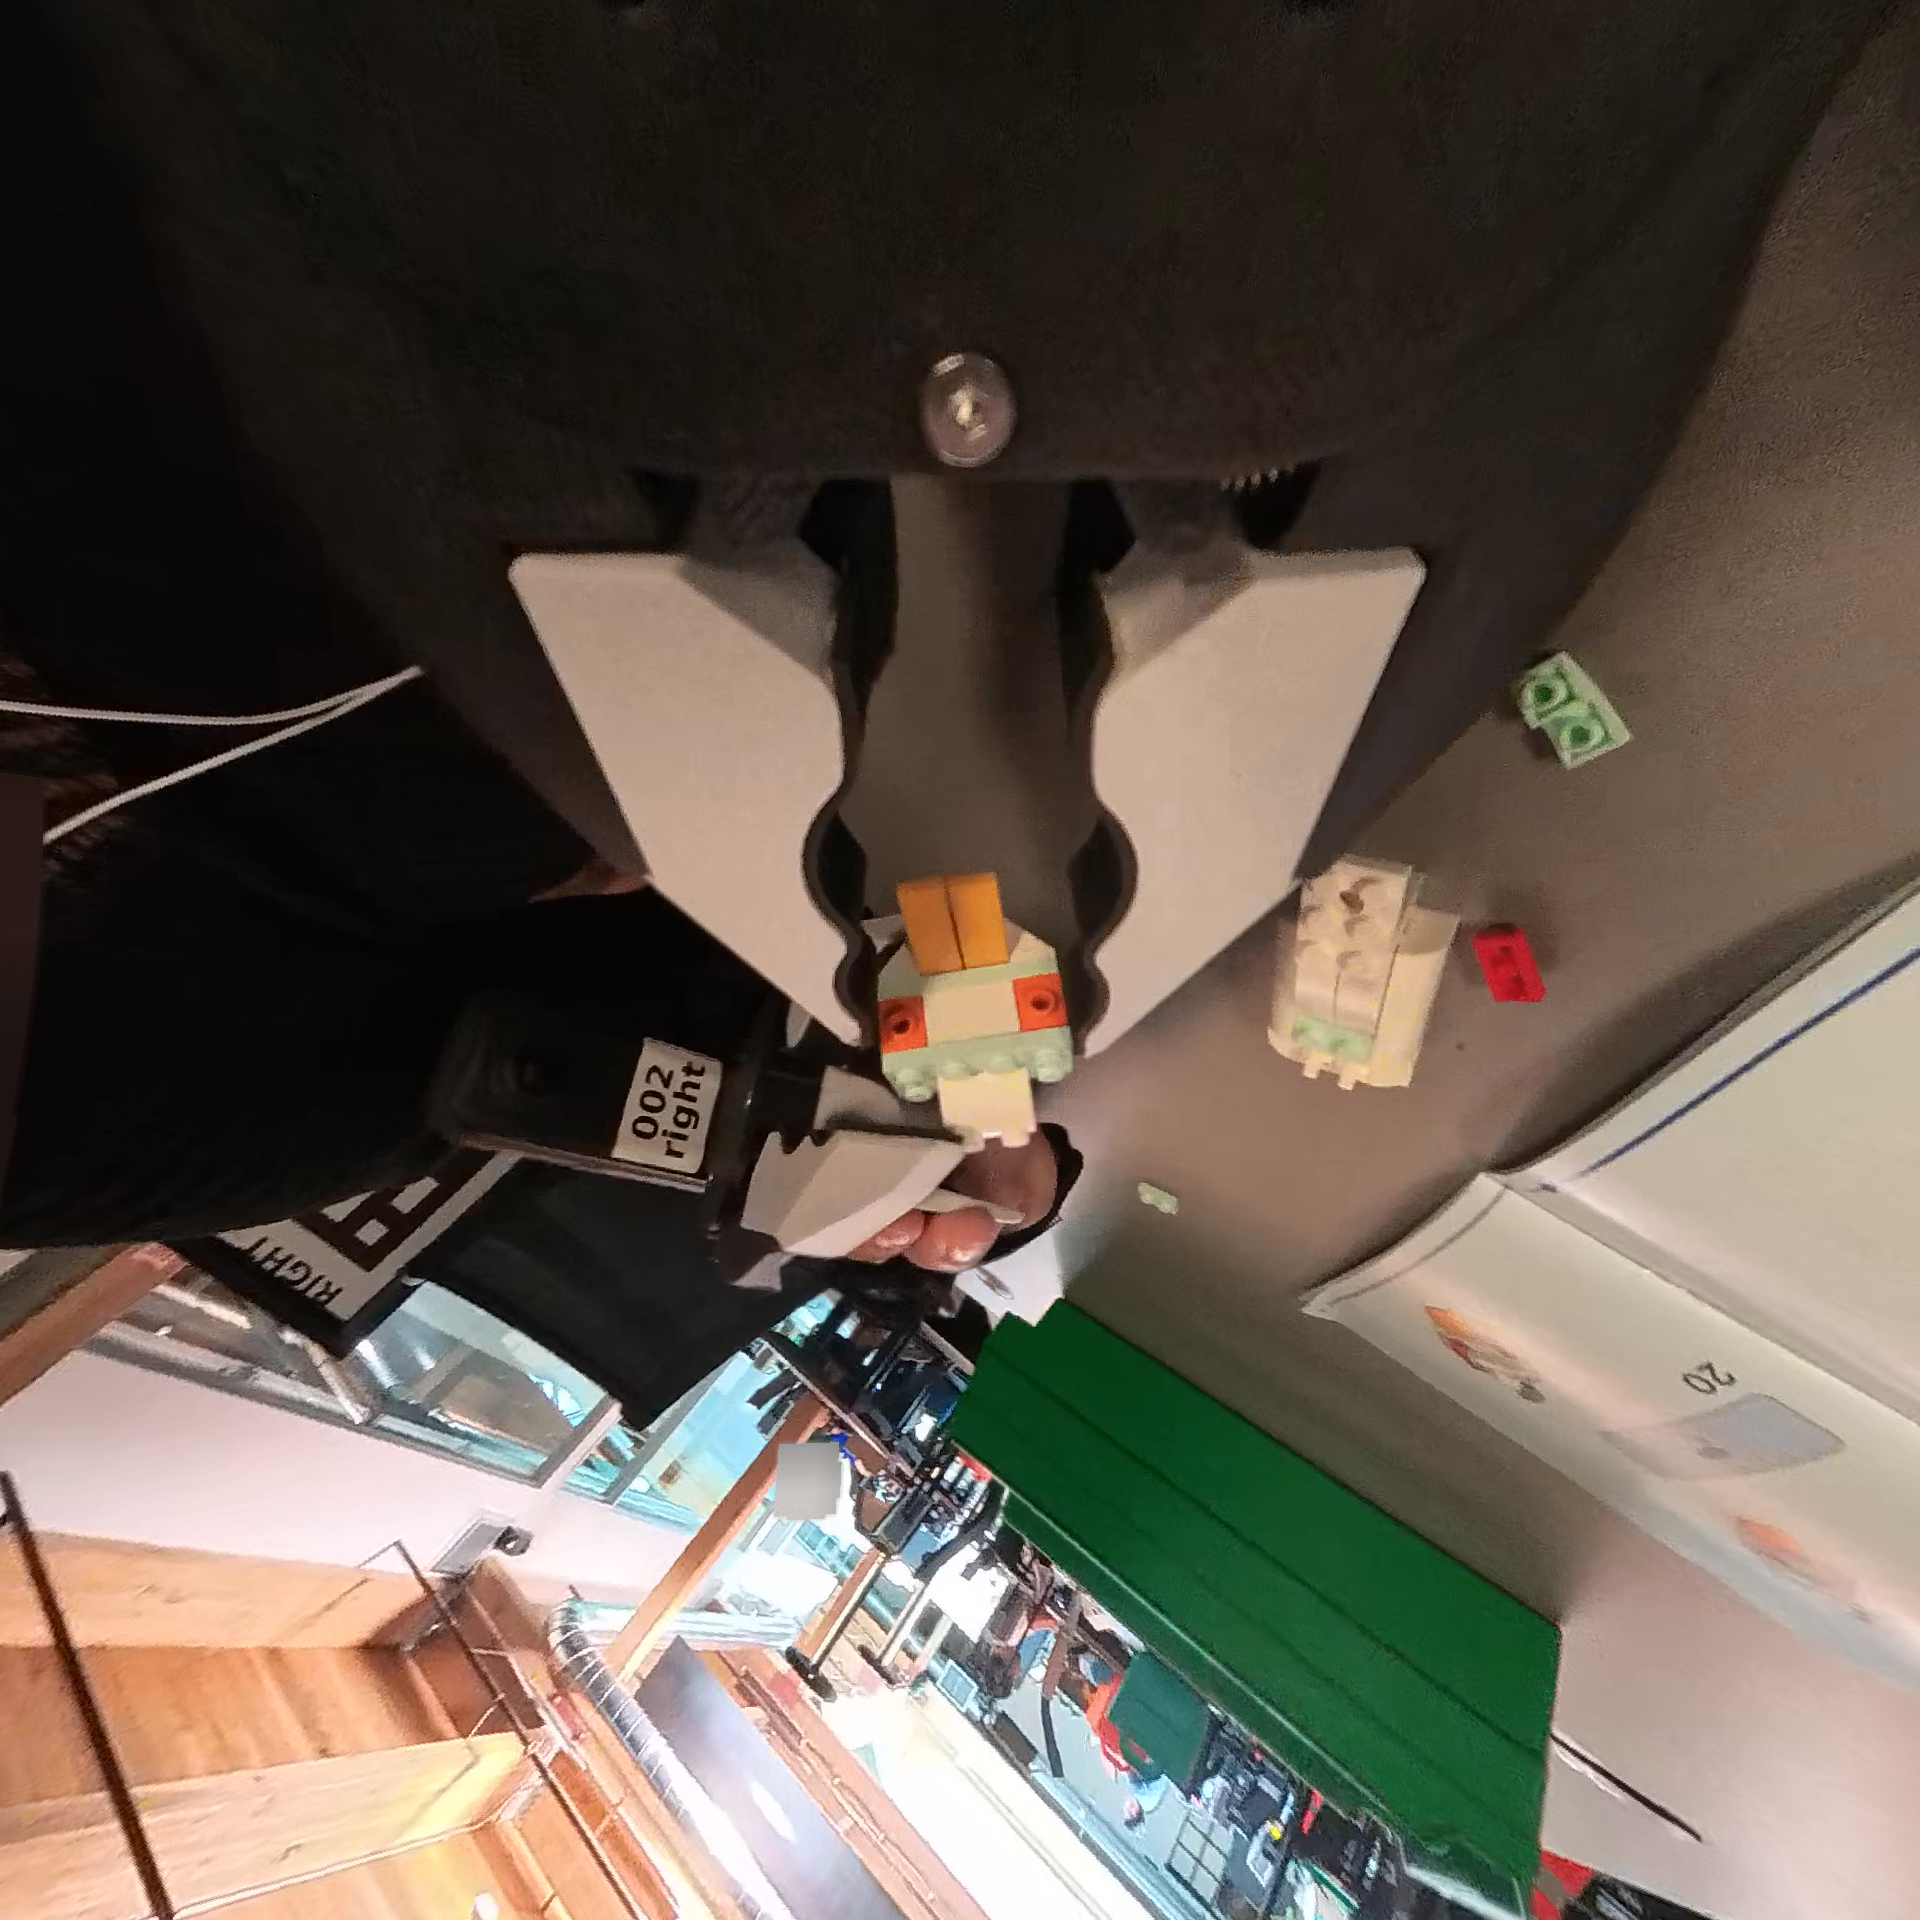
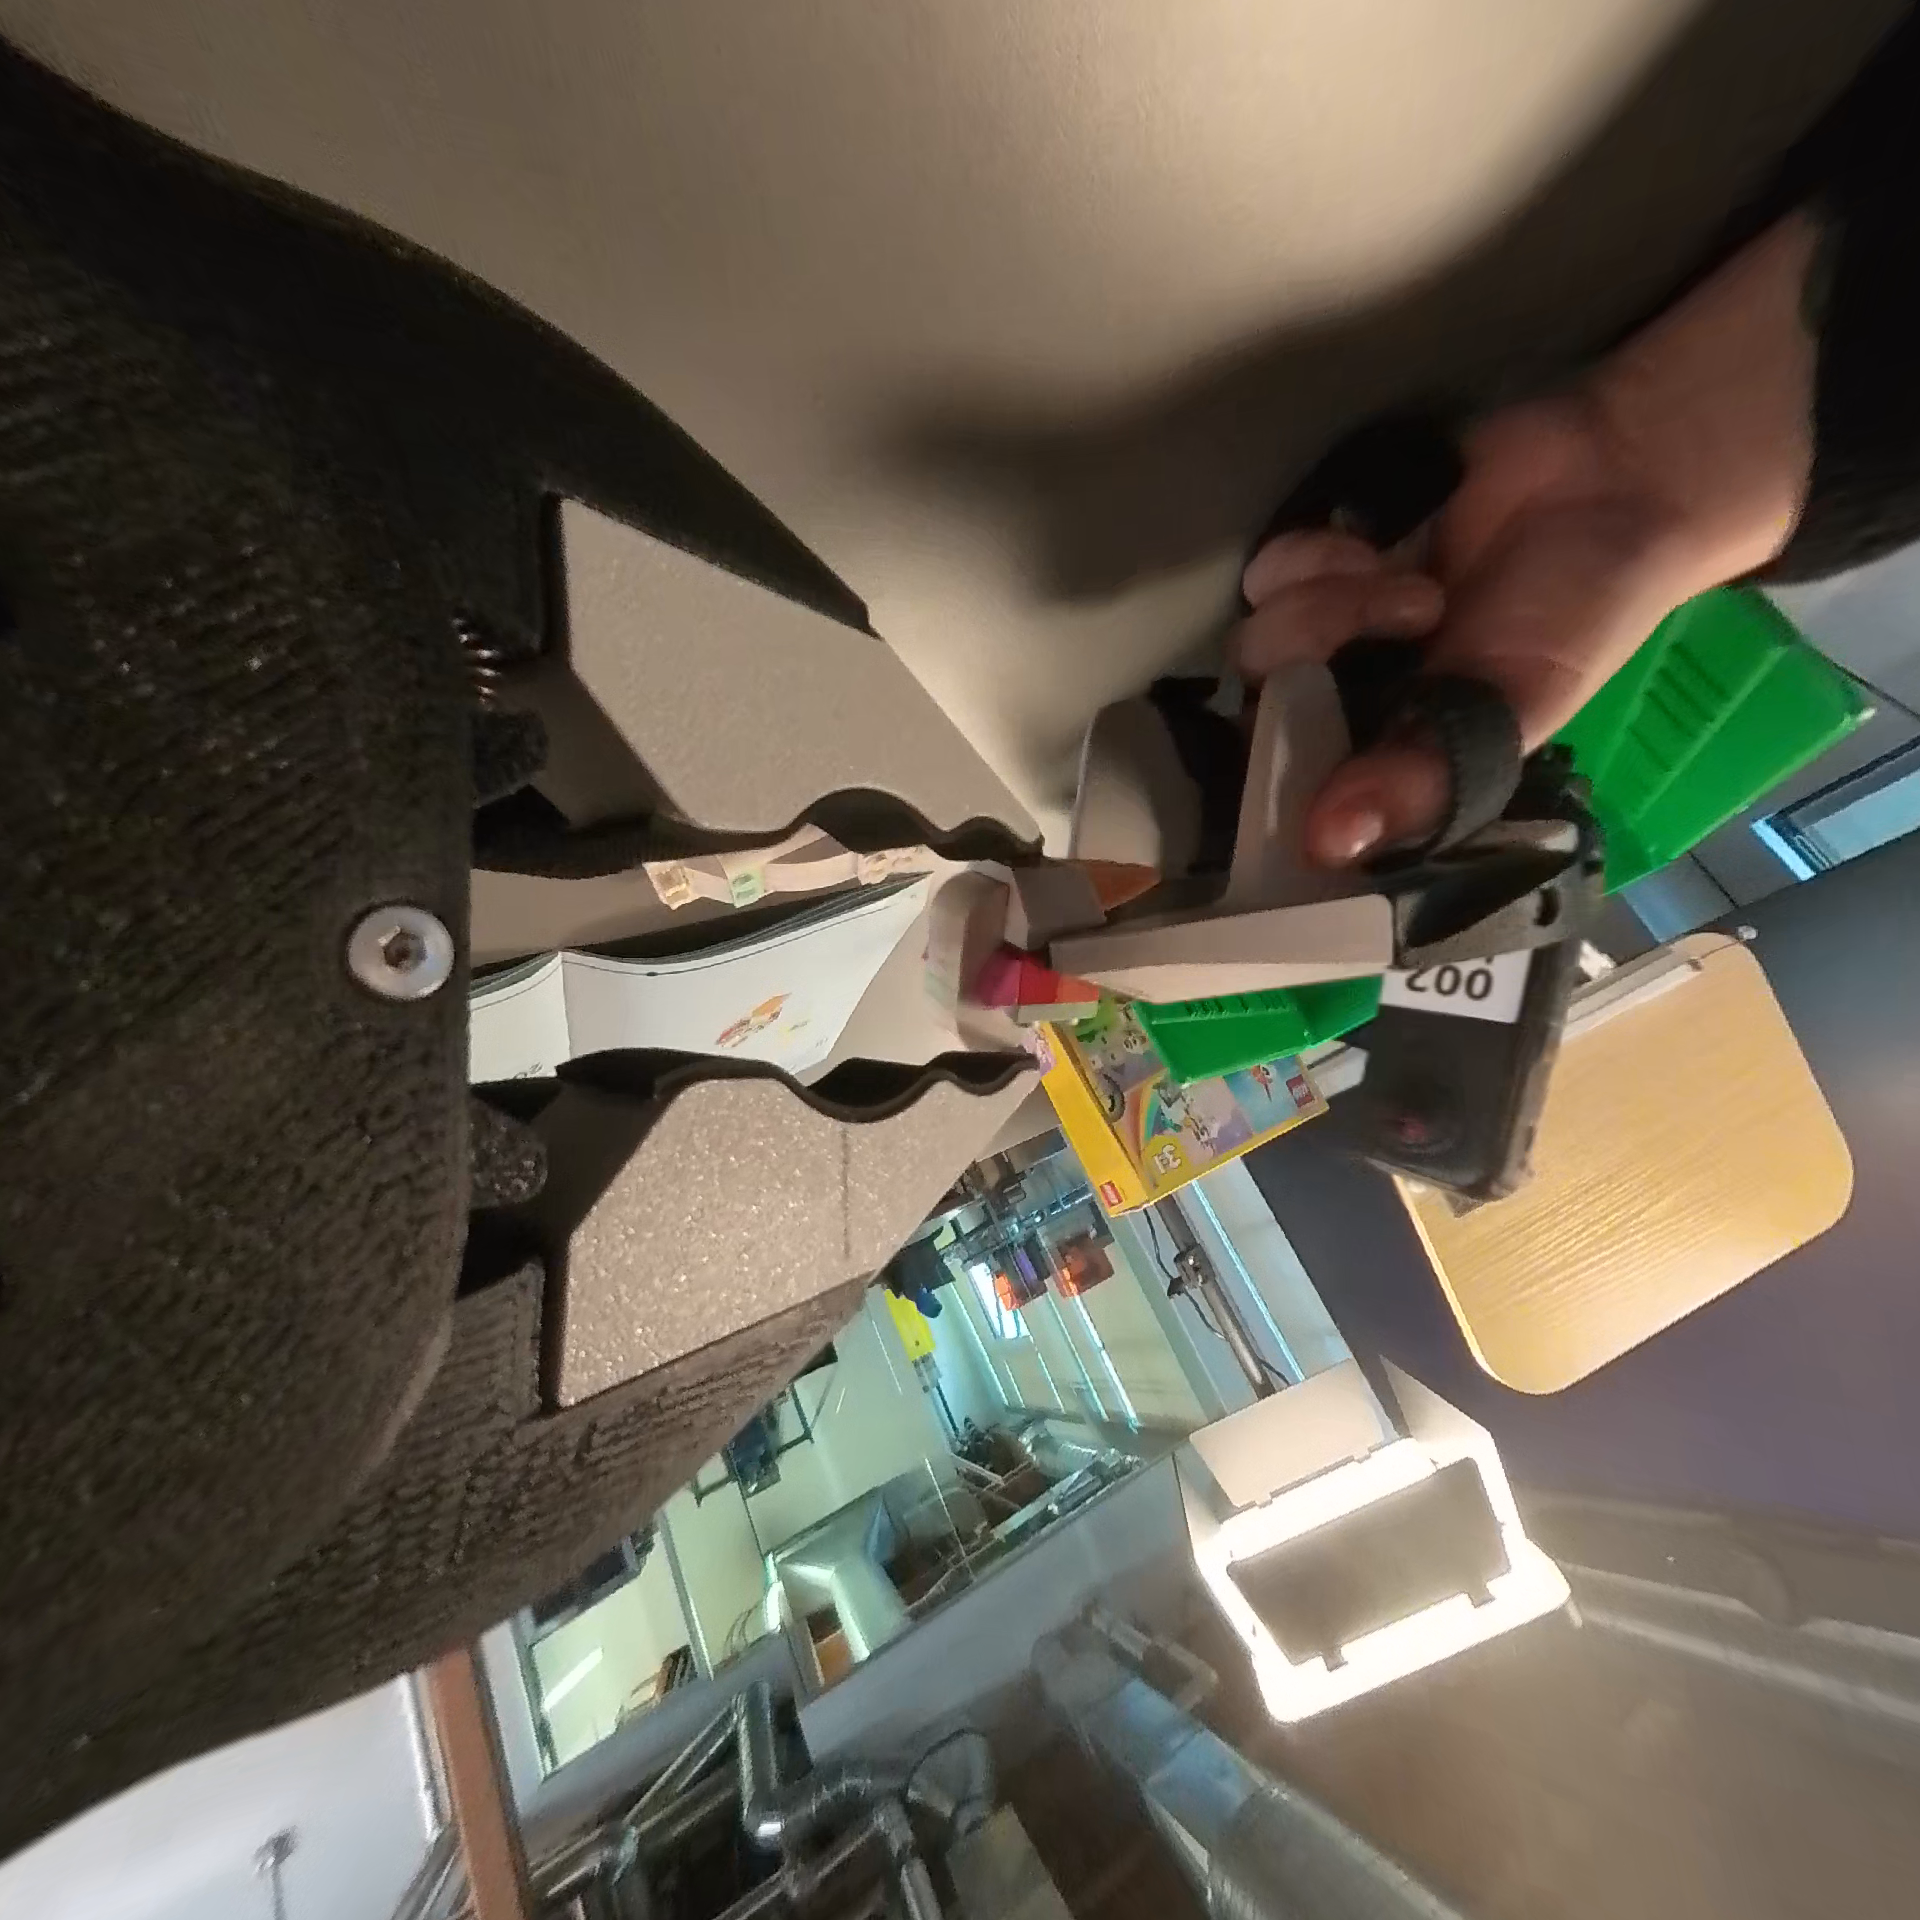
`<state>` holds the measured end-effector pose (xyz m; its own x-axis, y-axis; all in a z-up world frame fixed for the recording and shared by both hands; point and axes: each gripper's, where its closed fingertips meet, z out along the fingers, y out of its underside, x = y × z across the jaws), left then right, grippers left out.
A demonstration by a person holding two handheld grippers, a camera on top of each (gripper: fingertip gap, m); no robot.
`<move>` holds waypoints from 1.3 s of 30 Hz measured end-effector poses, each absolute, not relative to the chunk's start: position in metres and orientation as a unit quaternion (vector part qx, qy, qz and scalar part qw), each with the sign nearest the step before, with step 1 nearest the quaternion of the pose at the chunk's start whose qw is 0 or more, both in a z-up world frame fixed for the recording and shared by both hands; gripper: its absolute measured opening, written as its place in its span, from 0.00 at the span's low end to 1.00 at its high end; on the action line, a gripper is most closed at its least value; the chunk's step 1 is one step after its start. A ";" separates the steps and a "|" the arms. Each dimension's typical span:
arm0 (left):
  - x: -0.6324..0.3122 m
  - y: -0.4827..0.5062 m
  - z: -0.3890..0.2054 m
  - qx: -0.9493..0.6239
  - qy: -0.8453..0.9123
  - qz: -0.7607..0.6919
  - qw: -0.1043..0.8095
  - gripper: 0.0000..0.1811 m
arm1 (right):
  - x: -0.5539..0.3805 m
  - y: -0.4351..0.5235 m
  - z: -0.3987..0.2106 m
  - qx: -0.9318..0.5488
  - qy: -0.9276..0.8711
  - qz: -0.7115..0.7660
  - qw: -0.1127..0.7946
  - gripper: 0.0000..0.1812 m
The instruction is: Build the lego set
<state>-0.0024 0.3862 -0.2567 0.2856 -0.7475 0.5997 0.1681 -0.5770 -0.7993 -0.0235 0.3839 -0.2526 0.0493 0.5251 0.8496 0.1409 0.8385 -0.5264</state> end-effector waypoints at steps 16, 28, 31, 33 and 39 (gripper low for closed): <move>-0.009 0.378 -0.231 -0.624 0.288 -0.485 0.541 0.19 | -0.006 0.395 -0.228 -0.326 -0.604 0.354 0.636 0.16; 0.001 0.364 -0.232 -0.581 0.413 -0.318 0.626 0.20 | -0.005 0.366 -0.227 -0.313 -0.607 0.484 0.547 0.15; 0.005 0.364 -0.240 -0.588 0.431 -0.301 0.615 0.18 | -0.004 0.364 -0.228 -0.311 -0.610 0.492 0.538 0.15; 0.003 0.364 -0.239 -0.586 0.434 -0.298 0.616 0.15 | -0.005 0.364 -0.229 -0.312 -0.610 0.493 0.536 0.15; 0.003 0.363 -0.237 -0.580 0.436 -0.293 0.622 0.15 | -0.004 0.364 -0.230 -0.316 -0.611 0.499 0.527 0.15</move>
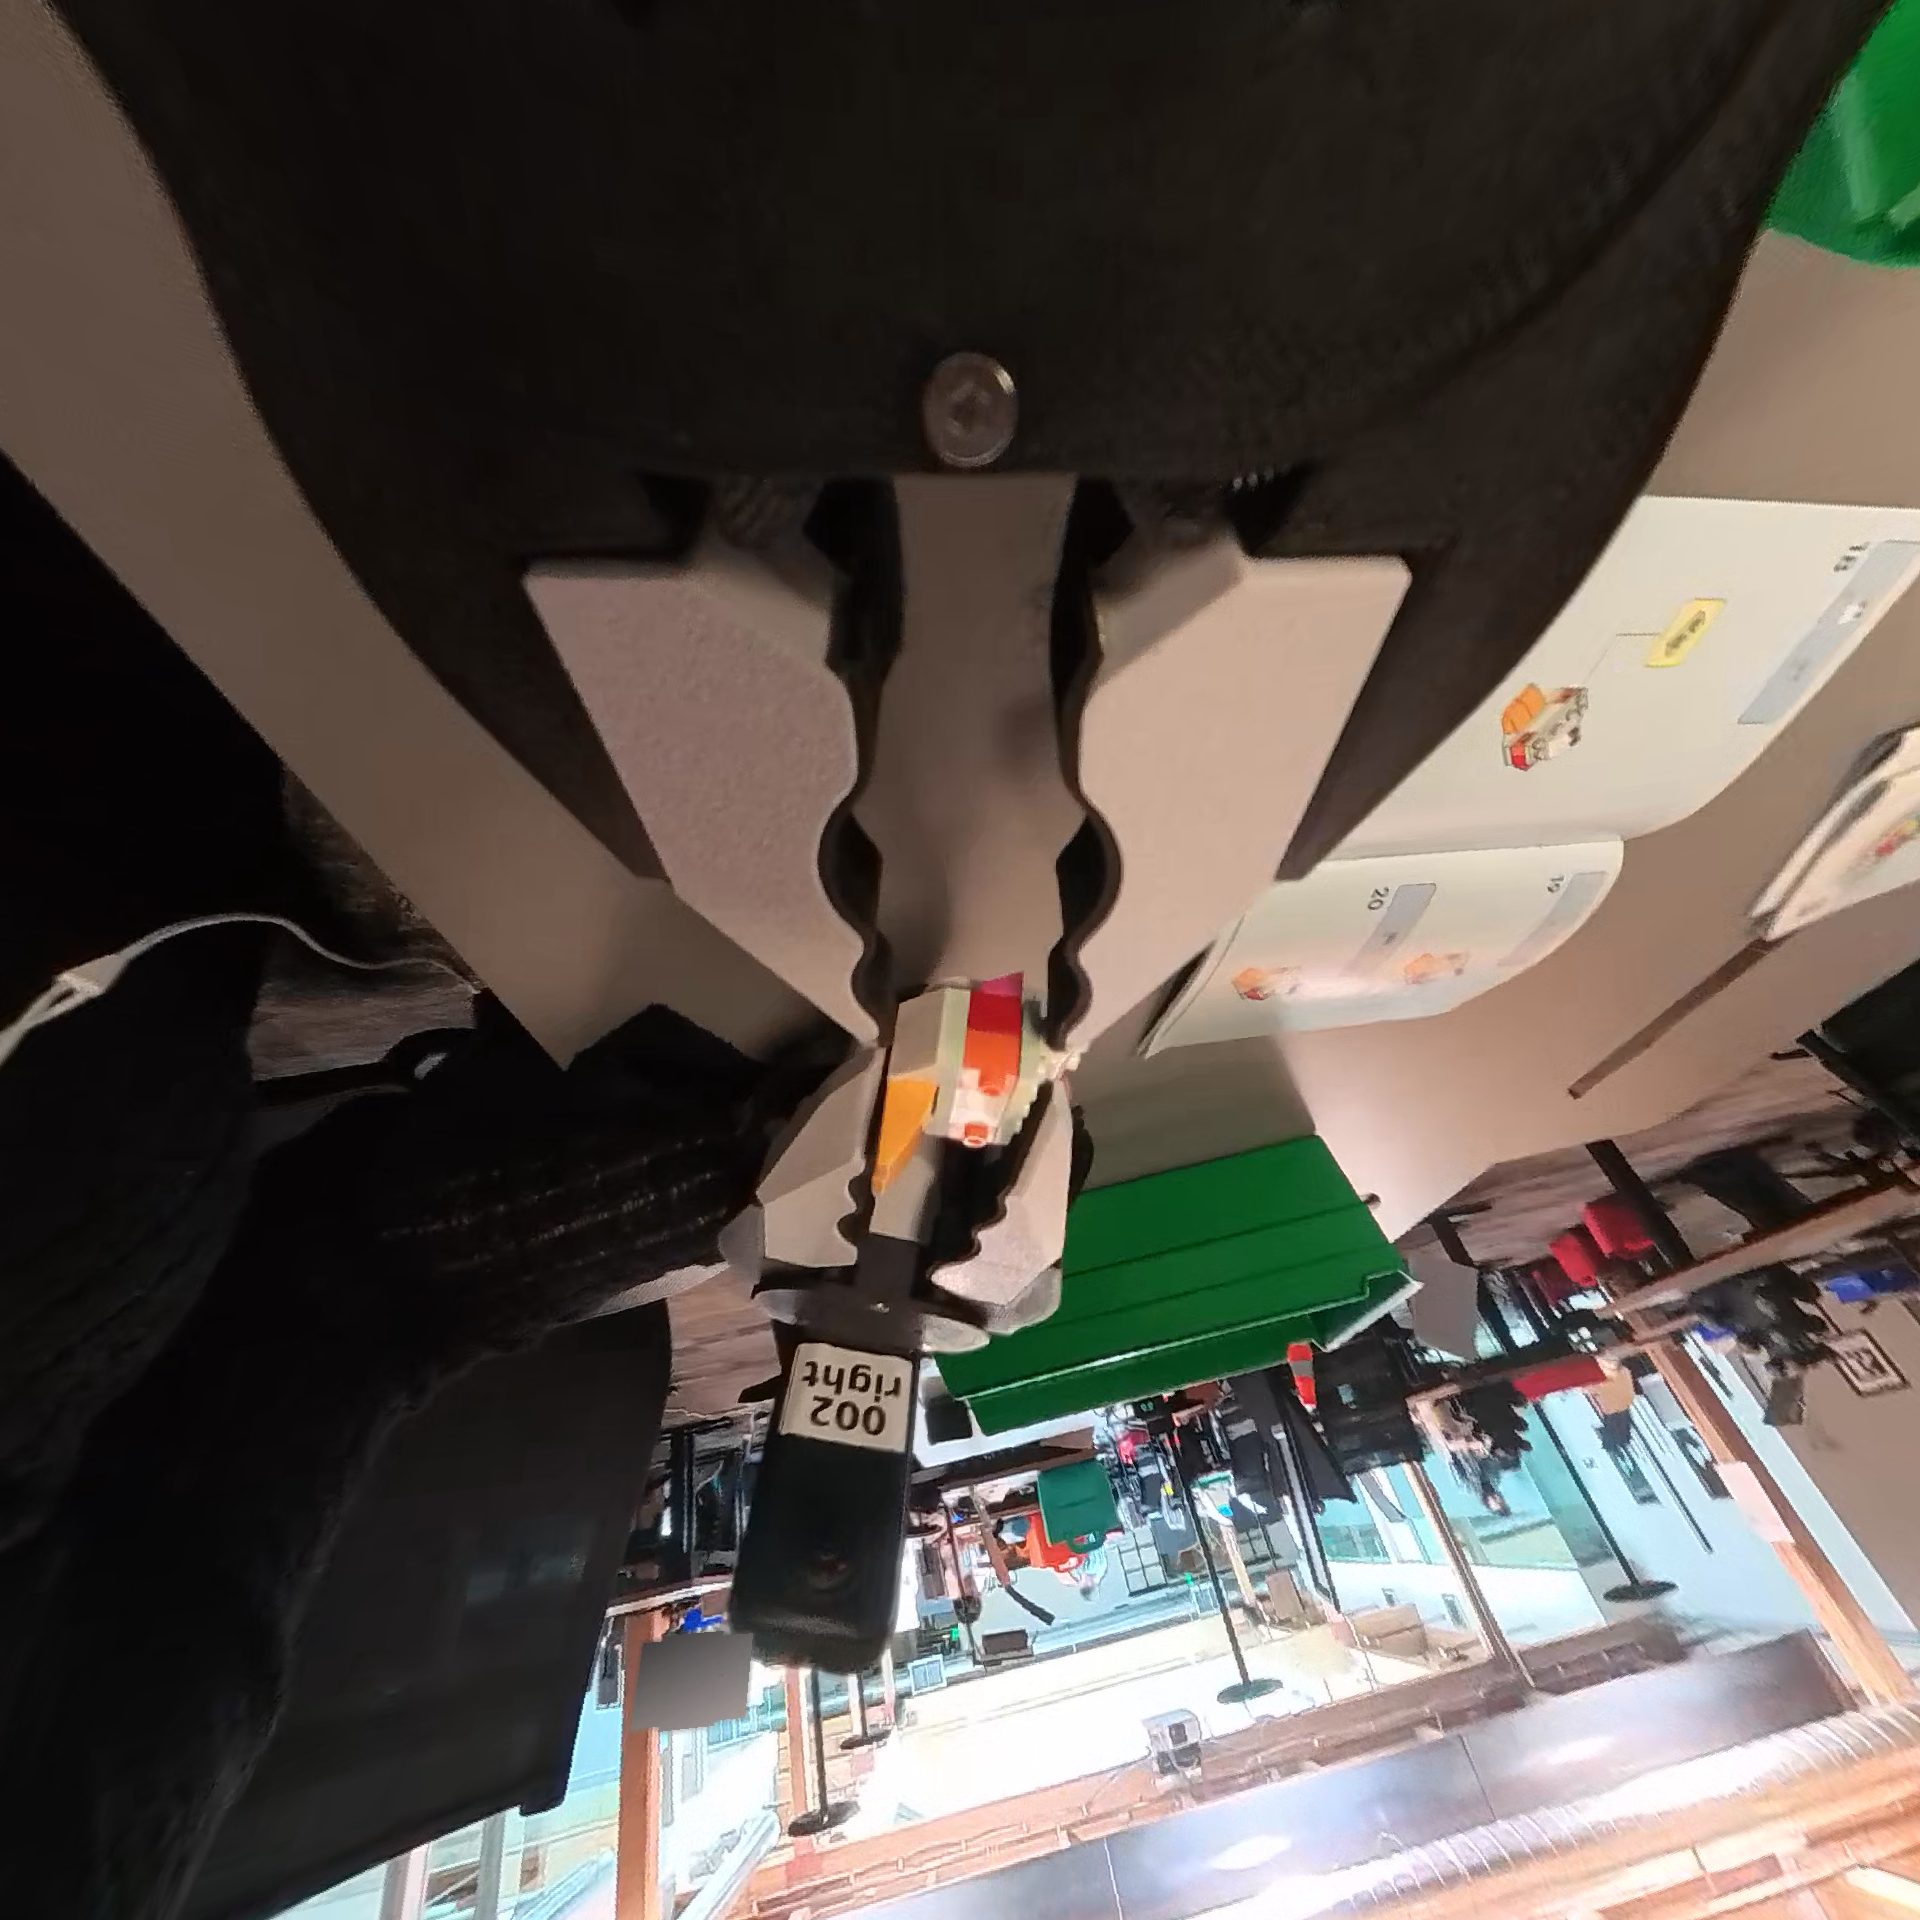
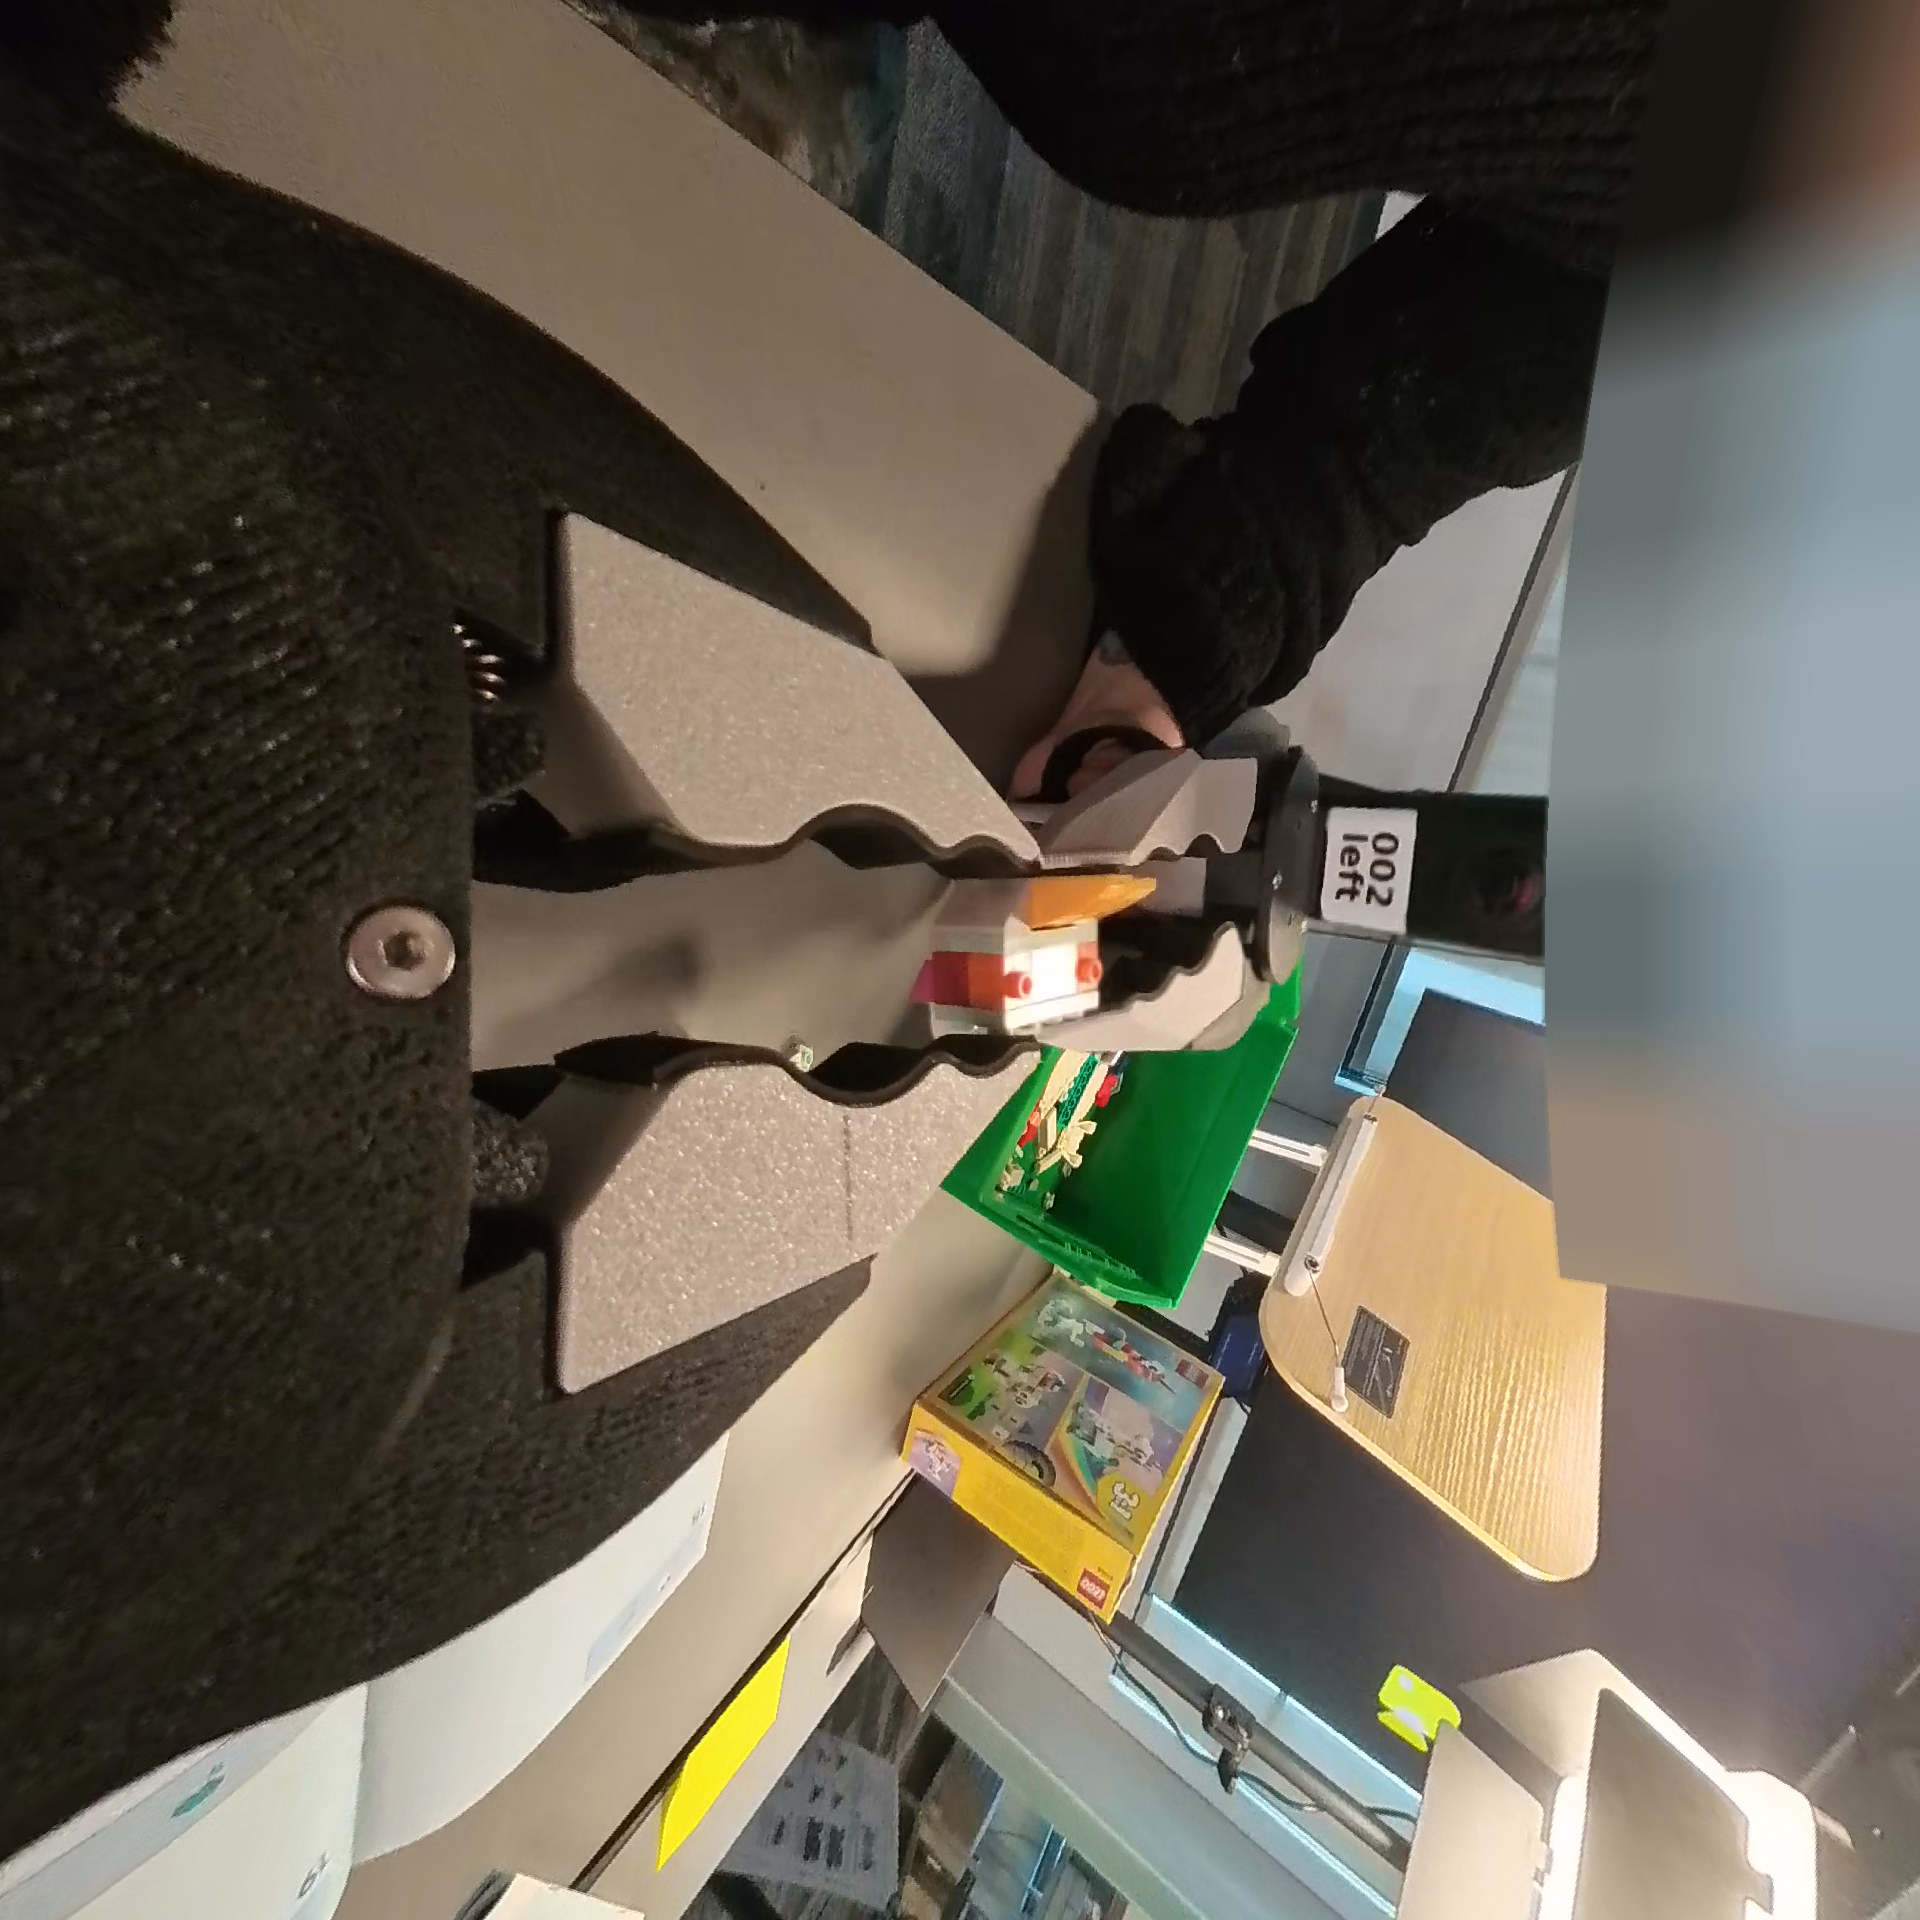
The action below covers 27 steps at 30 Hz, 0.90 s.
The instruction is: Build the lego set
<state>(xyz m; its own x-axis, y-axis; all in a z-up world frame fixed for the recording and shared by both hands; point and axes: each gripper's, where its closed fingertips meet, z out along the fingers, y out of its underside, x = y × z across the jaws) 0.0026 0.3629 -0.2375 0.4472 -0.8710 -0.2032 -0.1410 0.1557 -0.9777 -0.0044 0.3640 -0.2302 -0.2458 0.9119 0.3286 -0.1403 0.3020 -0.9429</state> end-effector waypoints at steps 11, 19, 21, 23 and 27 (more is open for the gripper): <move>0.004 0.359 -0.233 -0.567 0.437 -0.304 0.628 0.21 | -0.004 0.362 -0.232 -0.313 -0.620 0.499 0.518 0.15; 0.006 0.358 -0.239 -0.574 0.452 -0.302 0.613 0.15 | -0.003 0.359 -0.234 -0.309 -0.626 0.499 0.513 0.15; 0.006 0.360 -0.239 -0.578 0.448 -0.296 0.615 0.16 | -0.003 0.359 -0.232 -0.308 -0.625 0.498 0.516 0.15; 0.006 0.361 -0.243 -0.585 0.451 -0.286 0.610 0.17 | -0.002 0.359 -0.230 -0.305 -0.622 0.502 0.517 0.15; 0.007 0.360 -0.243 -0.583 0.456 -0.292 0.605 0.15 | -0.001 0.357 -0.229 -0.301 -0.624 0.503 0.517 0.15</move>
<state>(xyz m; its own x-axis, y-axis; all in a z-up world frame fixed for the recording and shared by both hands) 0.0074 0.3599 -0.2434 0.4125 -0.8860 -0.2119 -0.1783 0.1495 -0.9725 -0.0011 0.3566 -0.2290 -0.2849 0.8957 0.3414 -0.1438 0.3121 -0.9391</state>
